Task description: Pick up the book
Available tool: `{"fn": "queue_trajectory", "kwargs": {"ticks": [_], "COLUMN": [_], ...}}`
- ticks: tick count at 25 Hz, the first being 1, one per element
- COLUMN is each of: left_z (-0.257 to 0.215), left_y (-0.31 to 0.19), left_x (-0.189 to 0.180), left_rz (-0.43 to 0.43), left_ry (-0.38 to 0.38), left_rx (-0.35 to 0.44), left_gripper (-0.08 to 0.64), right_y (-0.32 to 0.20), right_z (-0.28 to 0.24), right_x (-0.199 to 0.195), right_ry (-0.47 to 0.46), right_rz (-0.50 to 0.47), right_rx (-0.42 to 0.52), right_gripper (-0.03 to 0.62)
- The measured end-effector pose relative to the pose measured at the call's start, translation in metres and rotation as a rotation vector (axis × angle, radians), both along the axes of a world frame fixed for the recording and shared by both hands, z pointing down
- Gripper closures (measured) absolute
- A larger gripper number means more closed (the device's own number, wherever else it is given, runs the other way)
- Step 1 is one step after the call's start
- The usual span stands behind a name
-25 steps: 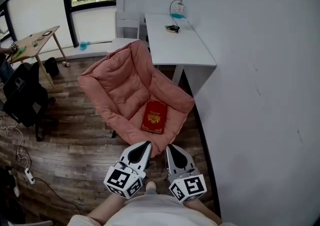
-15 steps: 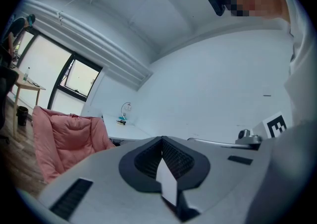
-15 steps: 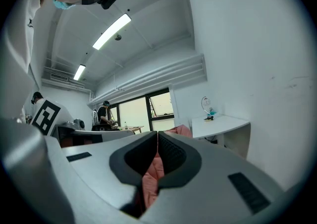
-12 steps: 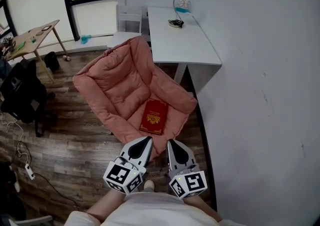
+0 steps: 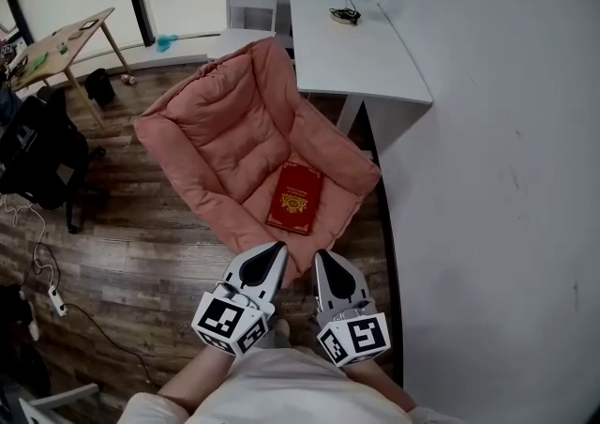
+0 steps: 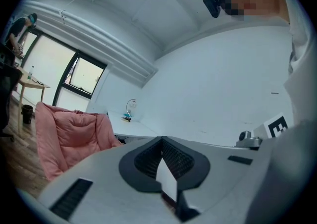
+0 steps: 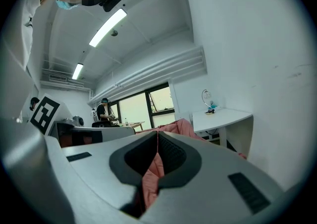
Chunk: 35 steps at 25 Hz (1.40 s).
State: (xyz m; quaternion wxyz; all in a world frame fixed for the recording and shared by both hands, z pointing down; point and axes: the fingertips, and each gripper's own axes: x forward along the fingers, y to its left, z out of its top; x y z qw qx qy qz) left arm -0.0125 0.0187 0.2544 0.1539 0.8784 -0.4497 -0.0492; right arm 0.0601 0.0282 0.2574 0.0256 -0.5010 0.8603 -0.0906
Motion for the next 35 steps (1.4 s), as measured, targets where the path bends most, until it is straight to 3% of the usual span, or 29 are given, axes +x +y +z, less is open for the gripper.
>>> {"fn": "queue_trajectory", "kwargs": {"ticks": [7, 18, 25, 35], "left_z": [0.018, 0.016, 0.027, 0.060], "left_y": [-0.039, -0.148, -0.198, -0.223], "left_x": [-0.013, -0.027, -0.019, -0.004], "left_rz": [0.018, 0.096, 0.155, 0.120], "left_ry": [0.005, -0.019, -0.043, -0.082], "left_rx": [-0.025, -0.017, -0.042, -0.117], "left_gripper": [0.557, 0.557, 0.557, 0.554], "right_y": [-0.038, -0.139, -0.187, -0.214], "right_z": [0.019, 0.014, 0.015, 0.048], "right_x": [-0.007, -0.020, -0.013, 0.002], "right_ry": [0.003, -0.003, 0.021, 0.043], "right_rz": [0.036, 0.126, 0.195, 0.151], "right_rx": [-0.027, -0.015, 0.008, -0.081], "right_gripper": [0.565, 0.565, 0.565, 0.563]}}
